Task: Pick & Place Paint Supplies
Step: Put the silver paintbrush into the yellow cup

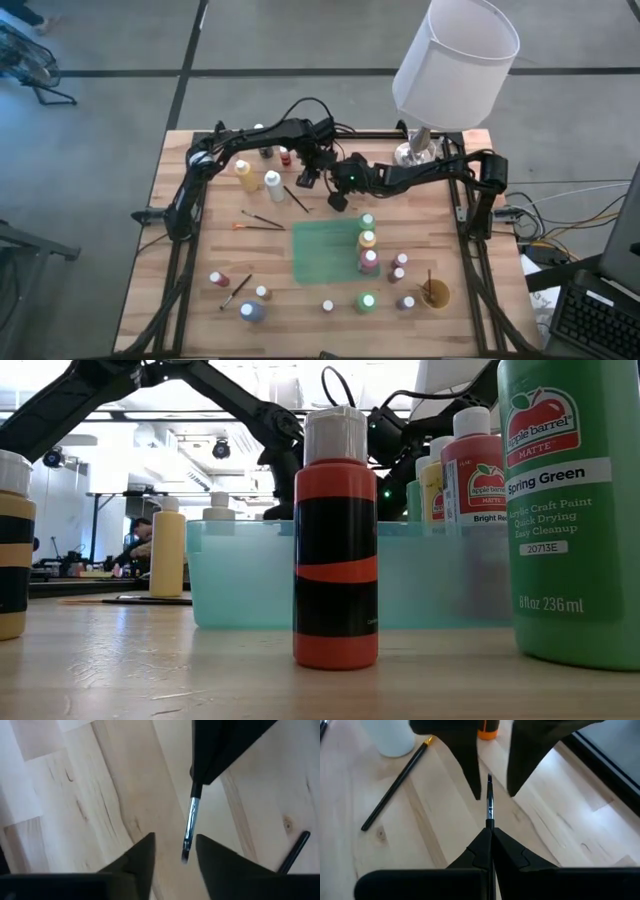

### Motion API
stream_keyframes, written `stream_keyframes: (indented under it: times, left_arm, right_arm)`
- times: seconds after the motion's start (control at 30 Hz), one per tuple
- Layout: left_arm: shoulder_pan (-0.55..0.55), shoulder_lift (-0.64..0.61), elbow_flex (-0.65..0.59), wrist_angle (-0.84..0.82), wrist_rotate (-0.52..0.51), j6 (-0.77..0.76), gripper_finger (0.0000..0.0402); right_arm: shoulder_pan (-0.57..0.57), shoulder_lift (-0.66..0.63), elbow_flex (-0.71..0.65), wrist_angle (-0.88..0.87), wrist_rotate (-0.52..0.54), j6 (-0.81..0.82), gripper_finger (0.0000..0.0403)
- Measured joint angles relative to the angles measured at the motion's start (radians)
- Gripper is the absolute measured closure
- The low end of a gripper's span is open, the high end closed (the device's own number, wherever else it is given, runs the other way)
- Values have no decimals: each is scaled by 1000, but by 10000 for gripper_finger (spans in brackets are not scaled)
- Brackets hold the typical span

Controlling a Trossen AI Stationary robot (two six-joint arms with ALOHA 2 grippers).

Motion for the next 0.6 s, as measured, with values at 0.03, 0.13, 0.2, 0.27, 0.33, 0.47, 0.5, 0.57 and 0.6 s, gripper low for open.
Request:
stream_keyframes:
  times: [0.03, 0.13, 0.2, 0.27, 0.33, 0.47, 0.5, 0.57, 0.6]
  left_arm:
    - [2, 0, 0, 3, 6, -4, 286]
    - [7, 0, 0, 3, 35, -14, 337]
    - [10, 0, 0, 3, 56, -18, 371]
    - [15, 1, 0, 7, 84, -21, 390]
    - [16, 1, 0, 8, 91, -23, 391]
    - [17, 1, 0, 3, 92, -22, 395]
    - [17, 1, 0, 2, 92, -22, 395]
    - [18, 1, 0, -3, 93, -22, 395]
    - [19, 1, 0, -6, 93, -23, 395]
  right_arm:
    - [0, 0, 0, 4, 0, 3, 395]
    - [-1, 0, 0, 13, 7, 4, 395]
    - [-1, 0, 0, 16, 8, 3, 395]
    - [-1, 0, 0, 20, 8, 6, 395]
    - [-1, 0, 0, 27, 7, 6, 396]
    - [-1, 0, 0, 26, 6, 1, 396]
    - [-1, 0, 0, 26, 4, -4, 395]
    - [-1, 0, 0, 26, 3, -7, 395]
    - [-1, -4, 0, 24, 1, -4, 394]
